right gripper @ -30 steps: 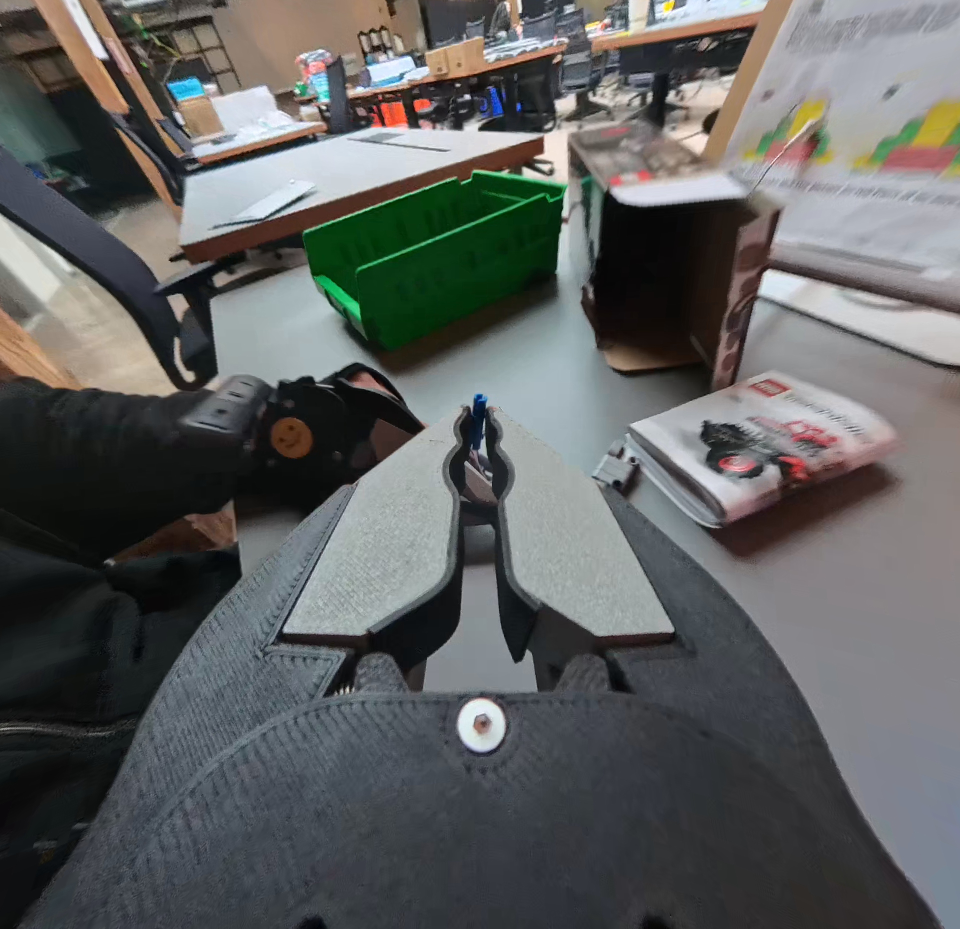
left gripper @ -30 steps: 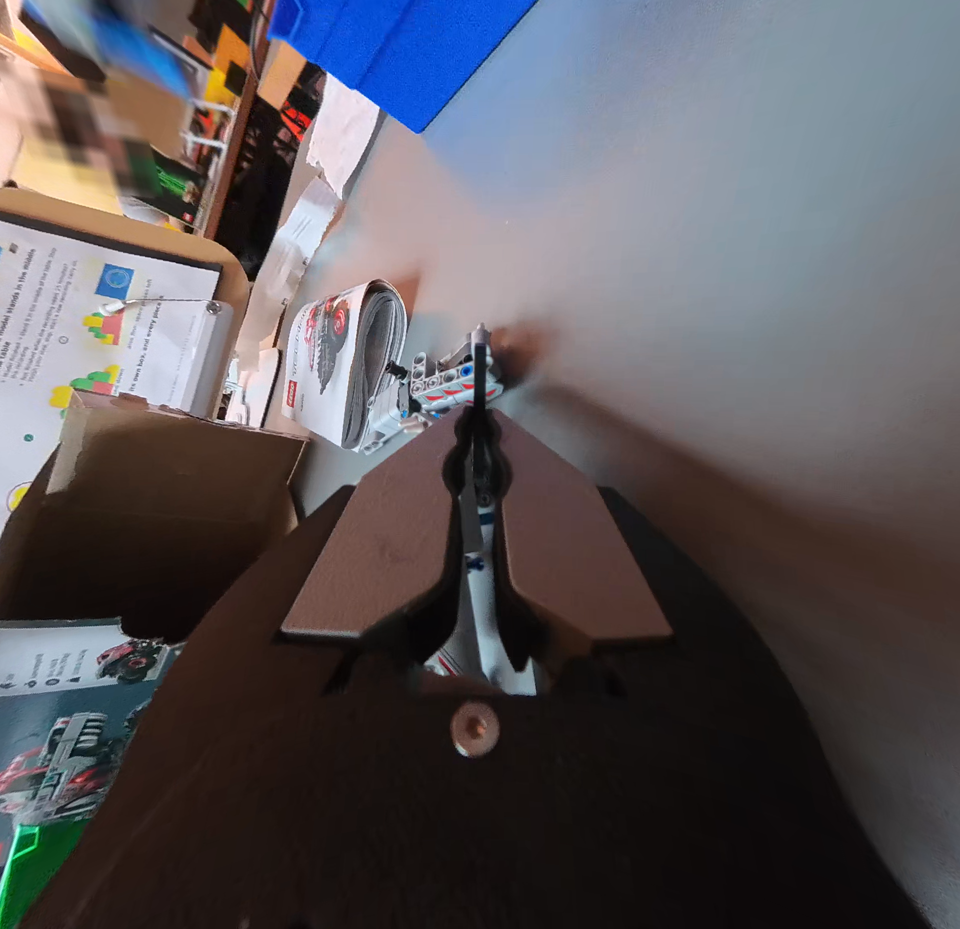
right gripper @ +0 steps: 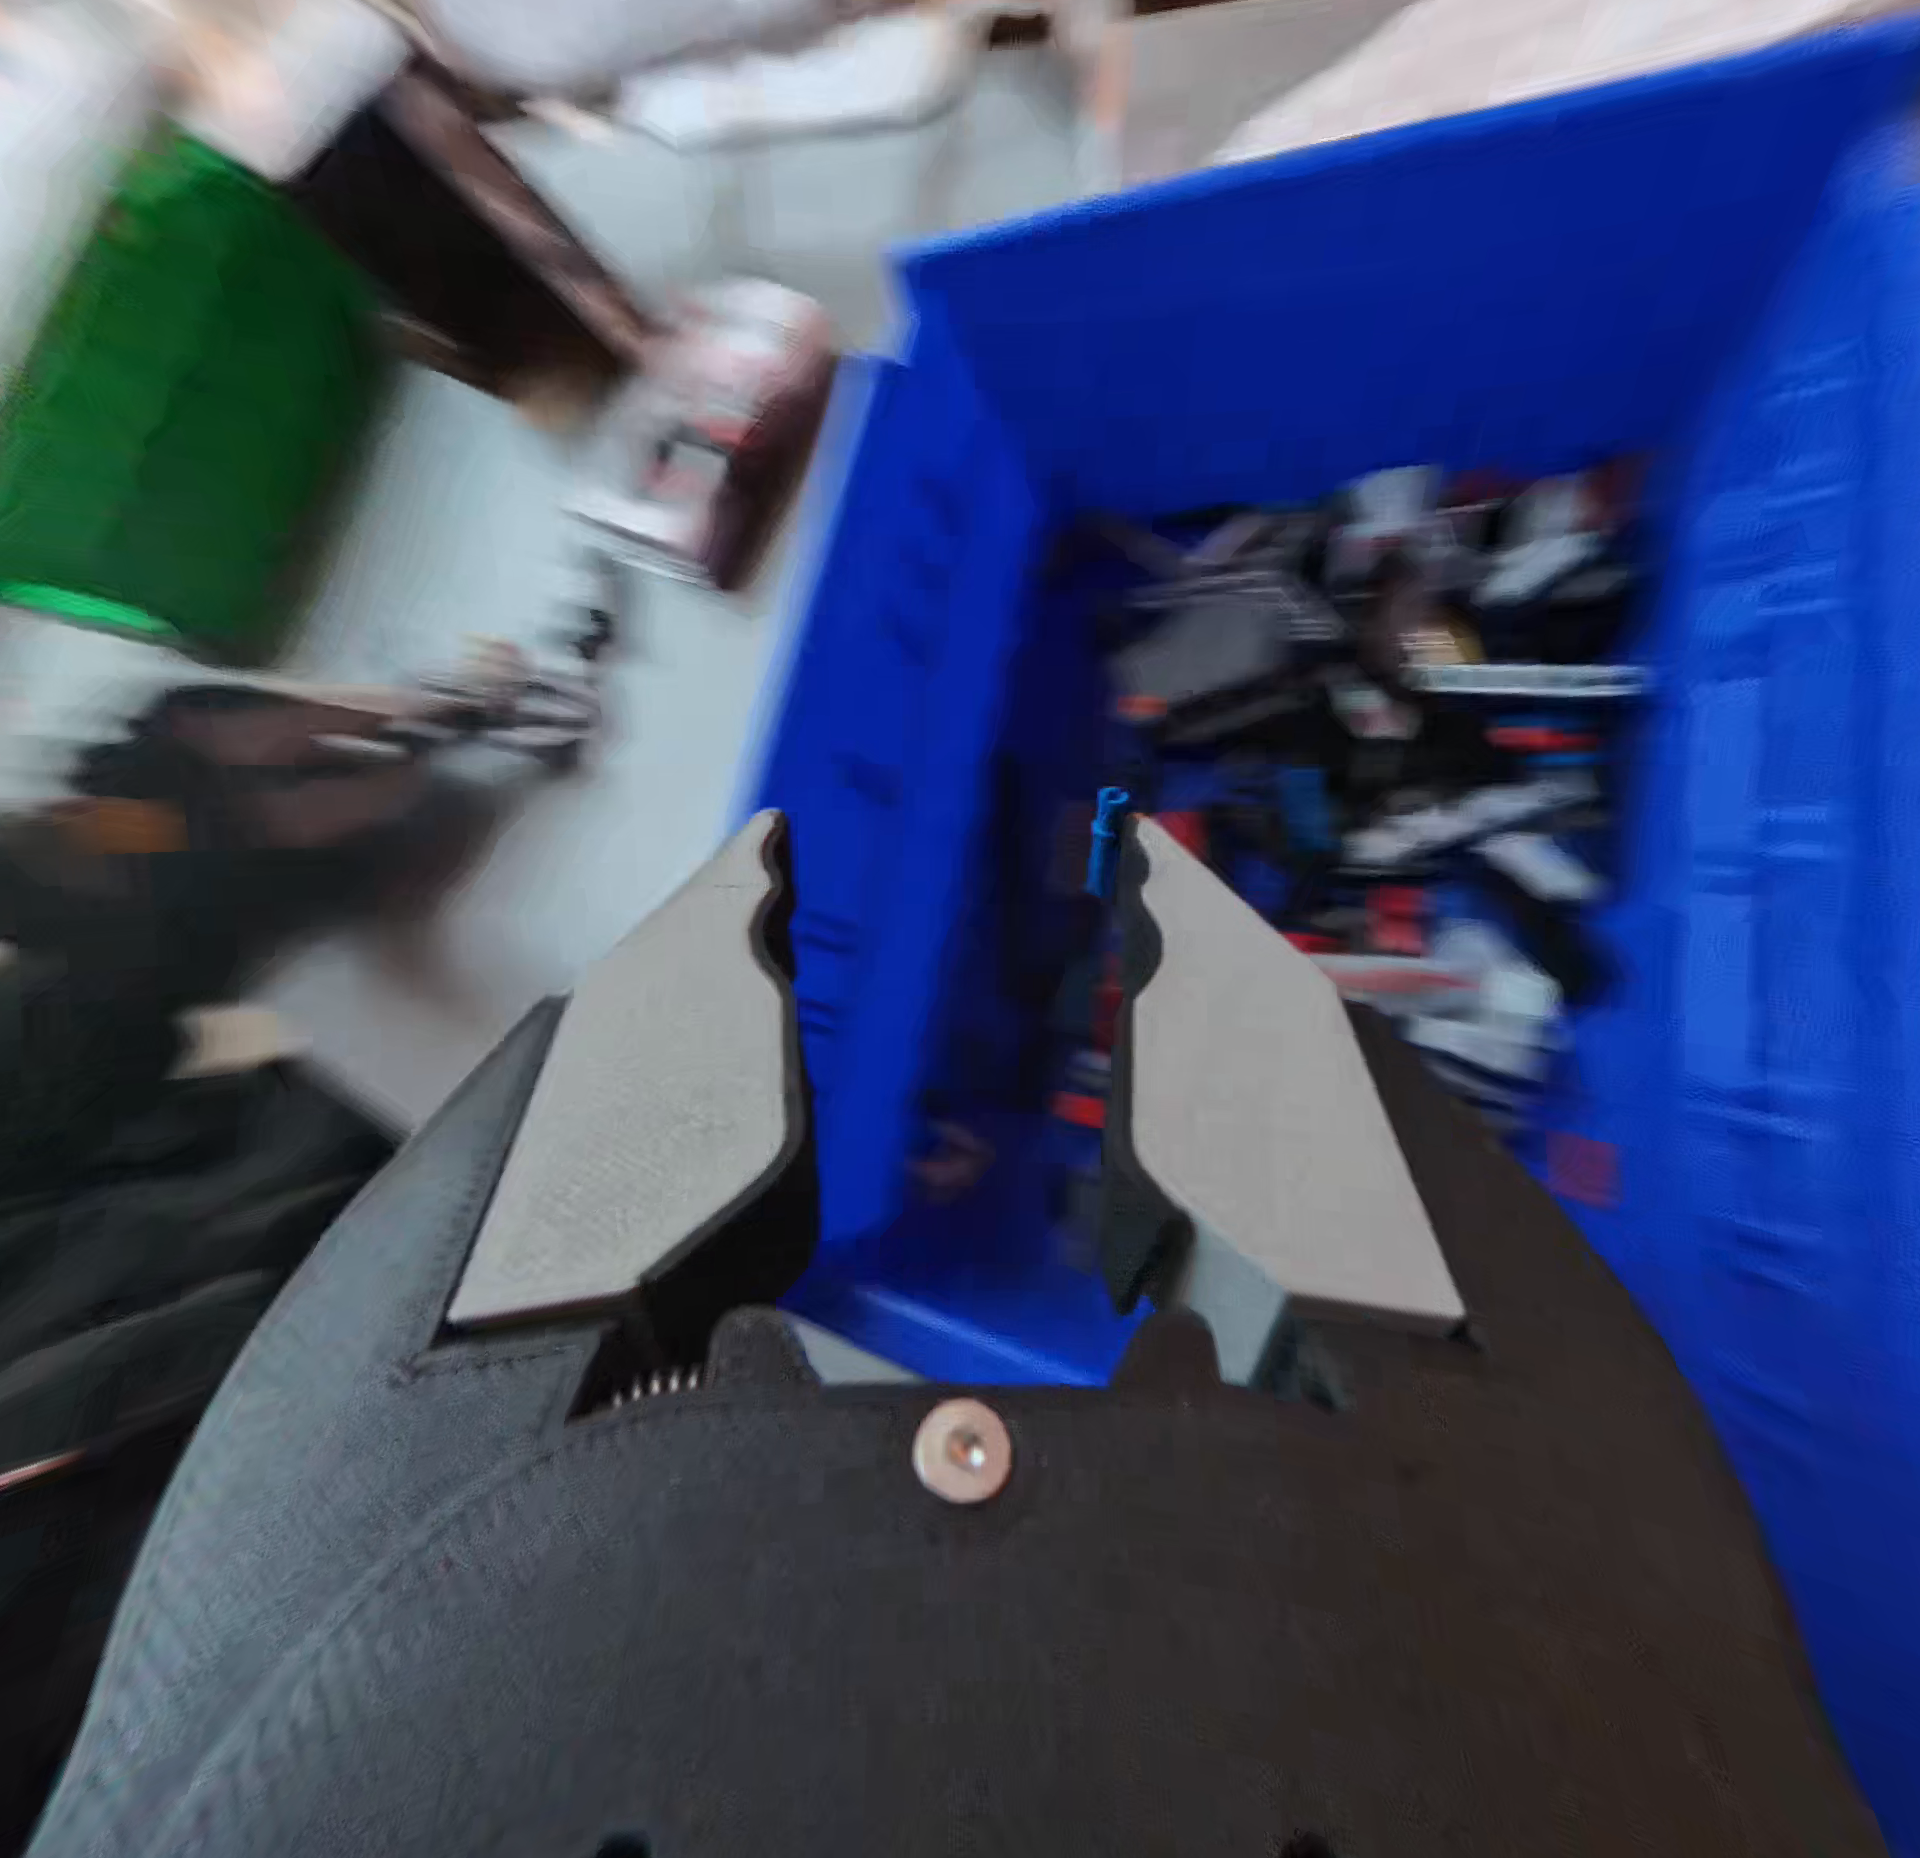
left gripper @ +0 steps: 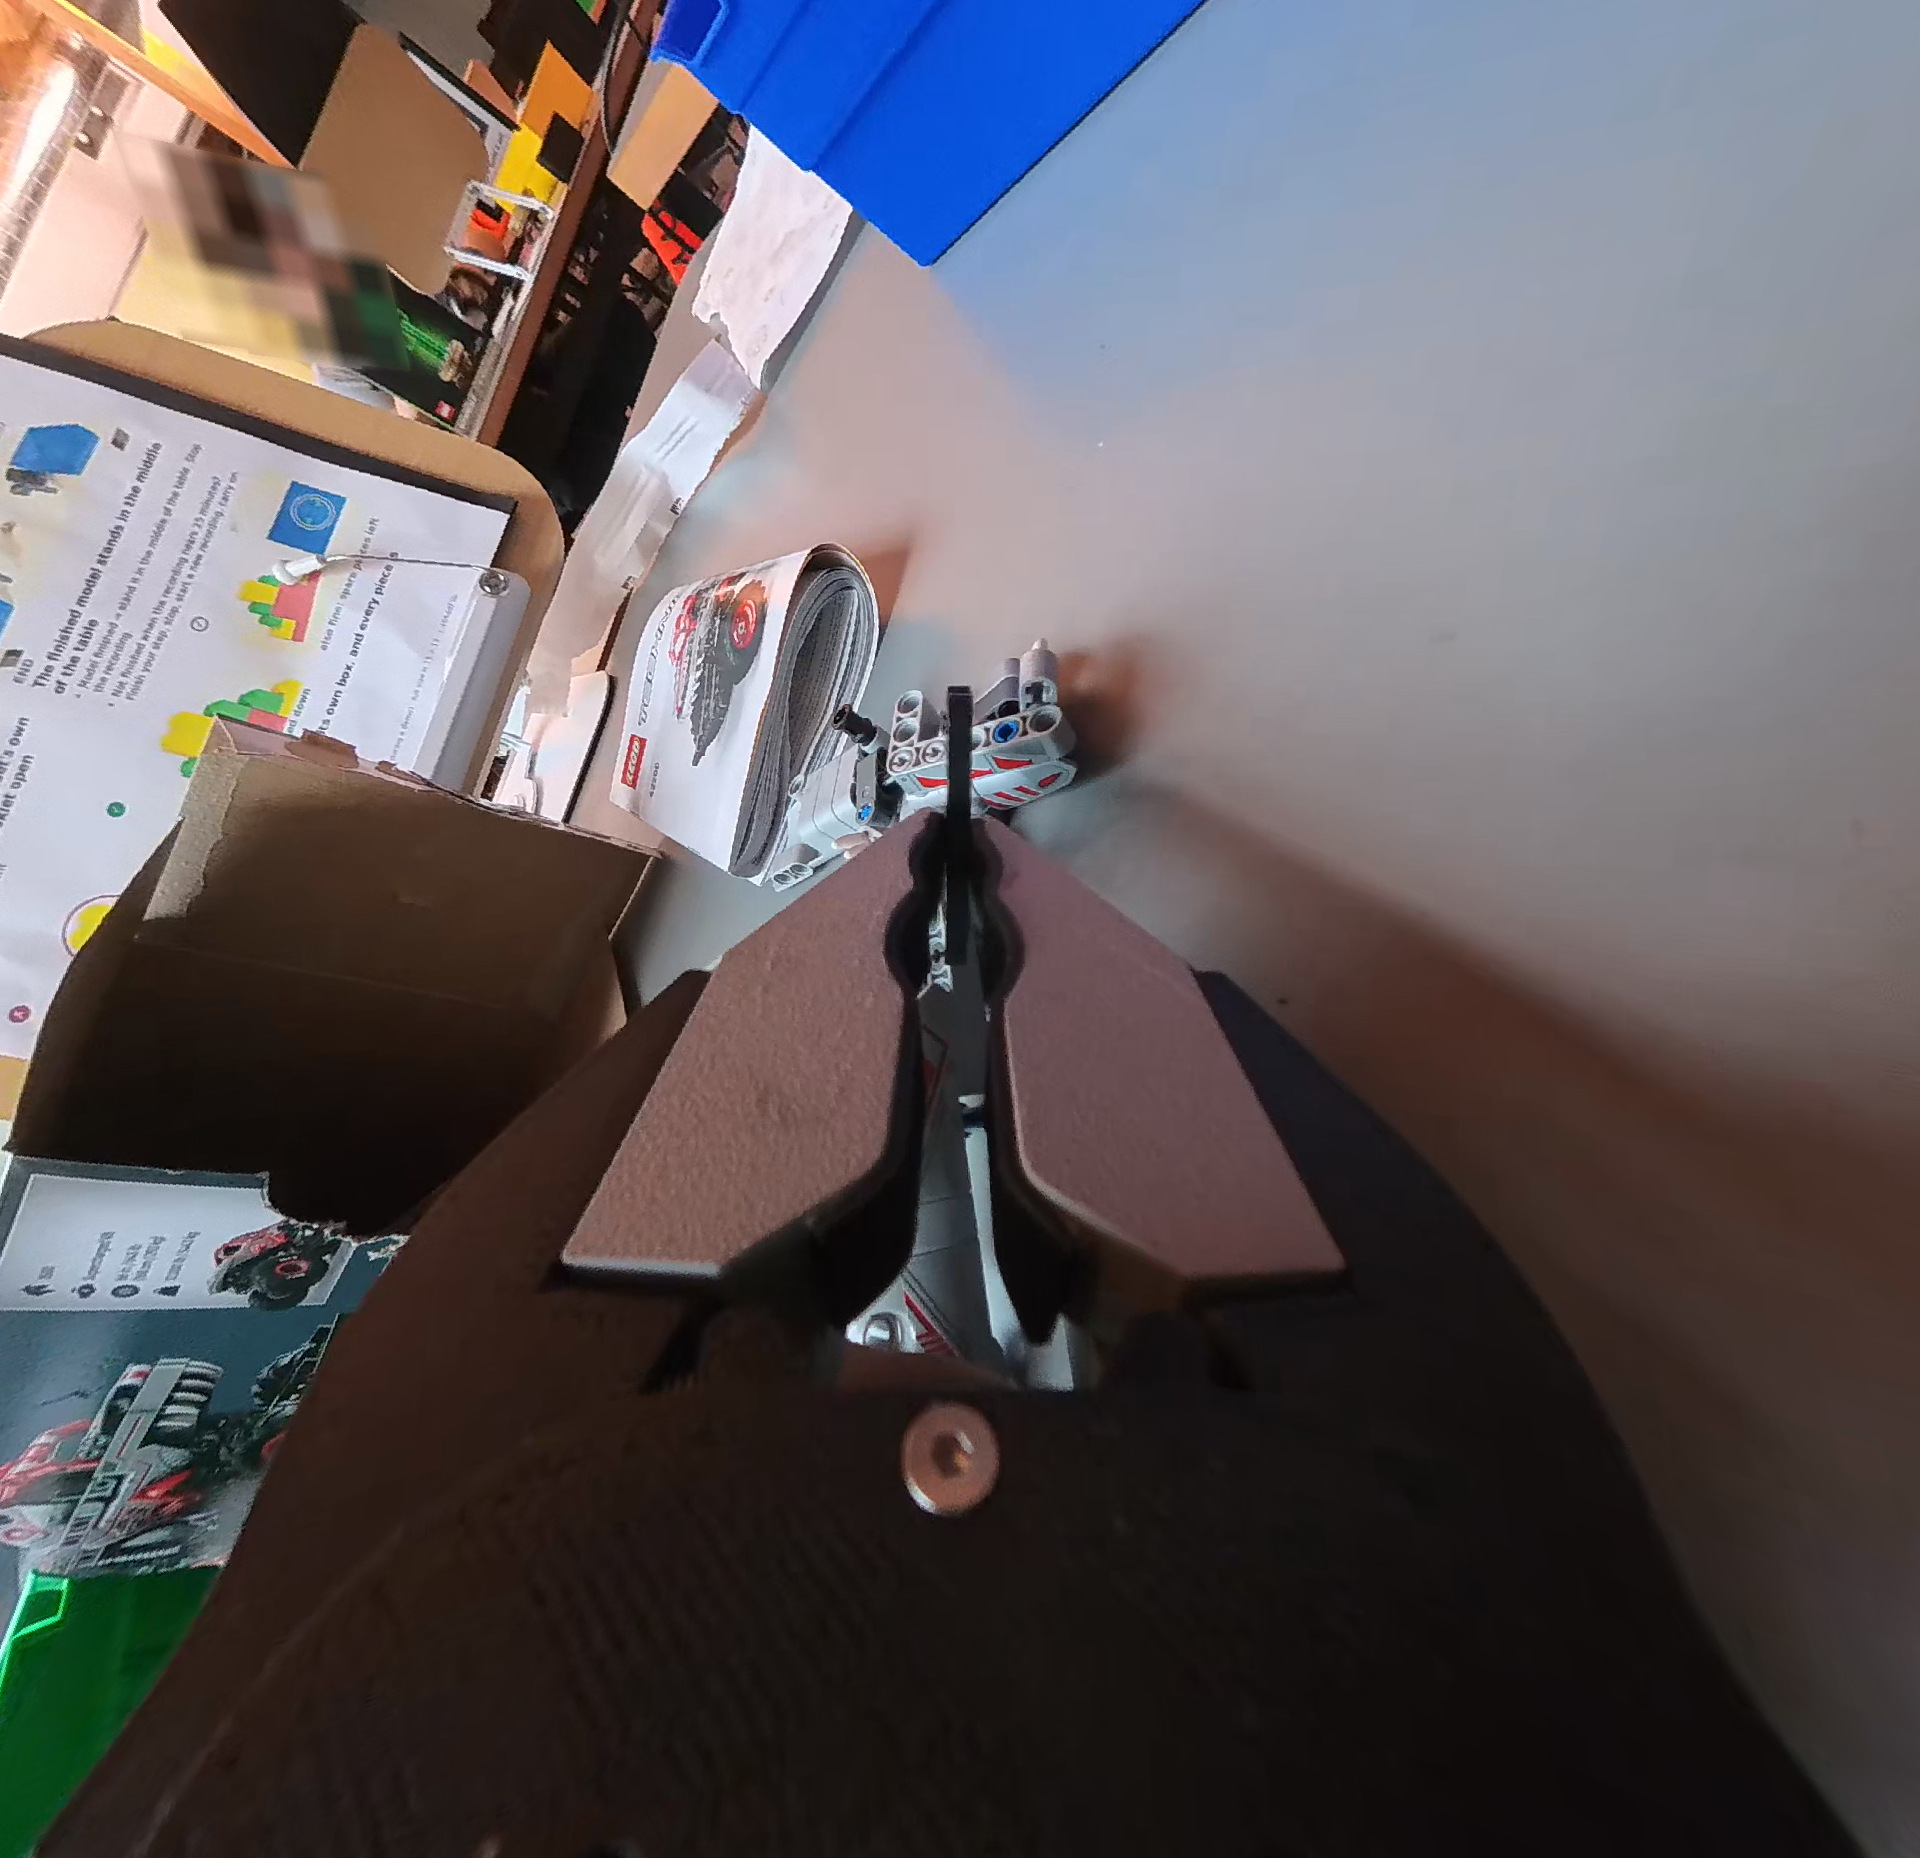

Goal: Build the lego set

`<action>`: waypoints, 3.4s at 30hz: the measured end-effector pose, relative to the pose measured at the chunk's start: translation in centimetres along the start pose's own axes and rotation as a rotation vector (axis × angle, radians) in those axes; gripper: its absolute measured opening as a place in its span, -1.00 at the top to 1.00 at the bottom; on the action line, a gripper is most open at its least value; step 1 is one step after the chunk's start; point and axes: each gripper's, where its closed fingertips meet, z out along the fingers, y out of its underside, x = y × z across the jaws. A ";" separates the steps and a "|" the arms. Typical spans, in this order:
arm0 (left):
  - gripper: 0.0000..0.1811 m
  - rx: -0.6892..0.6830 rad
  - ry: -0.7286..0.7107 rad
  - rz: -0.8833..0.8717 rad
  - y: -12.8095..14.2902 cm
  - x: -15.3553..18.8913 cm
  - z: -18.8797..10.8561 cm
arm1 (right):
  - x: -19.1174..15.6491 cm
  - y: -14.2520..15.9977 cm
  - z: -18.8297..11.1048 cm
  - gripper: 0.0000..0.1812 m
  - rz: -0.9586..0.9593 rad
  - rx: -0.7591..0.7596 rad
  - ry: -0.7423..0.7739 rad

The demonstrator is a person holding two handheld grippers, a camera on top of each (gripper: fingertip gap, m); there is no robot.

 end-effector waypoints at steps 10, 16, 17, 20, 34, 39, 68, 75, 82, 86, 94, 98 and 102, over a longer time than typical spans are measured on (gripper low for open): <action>0.98 -0.005 0.007 0.012 0.0 0.2 0.1 | -1.1 0.5 -2.1 0.19 0.150 0.201 -0.131; 0.98 -0.005 0.005 0.009 0.1 0.2 0.1 | -1.2 1.2 -3.9 0.21 0.024 0.185 -0.029; 0.98 -0.005 0.004 0.009 0.1 0.2 0.1 | -1.4 1.4 -4.1 0.20 0.005 0.201 -0.030; 0.98 -0.003 0.003 0.008 0.0 0.1 0.0 | -0.9 4.3 -3.4 0.22 -0.022 0.172 -0.008; 0.98 -0.005 0.004 0.011 0.0 0.2 0.0 | 3.7 9.4 -2.5 0.46 -0.040 0.013 0.280; 0.98 -0.002 0.003 0.006 0.0 0.1 0.0 | 4.3 10.7 -2.8 0.47 -0.068 -0.061 0.299; 0.99 0.518 -0.065 0.018 -8.2 -0.8 -6.1 | -23.8 6.5 6.2 0.61 -0.693 0.122 -0.248; 0.99 0.695 0.421 -0.369 -10.8 1.9 -8.9 | -25.6 8.8 12.0 0.69 -0.957 0.028 -0.265; 0.98 0.738 0.533 -0.618 -10.7 -0.2 -9.6 | -27.1 7.8 11.2 0.80 -0.974 0.111 -0.335; 0.98 0.706 0.572 -0.600 -10.7 0.8 -9.3 | -28.0 7.2 10.6 0.86 -0.911 0.149 -0.412; 0.97 0.695 0.556 -0.639 -10.5 0.2 -8.9 | -27.4 6.7 10.4 1.00 -0.832 0.138 -0.442; 0.98 0.696 0.544 -0.677 -10.2 -0.4 -8.7 | -26.1 5.8 9.9 1.00 -0.797 0.141 -0.375; 0.98 0.677 0.511 -0.731 -9.6 -1.4 -8.2 | -23.8 4.0 8.2 1.00 -0.738 0.177 -0.290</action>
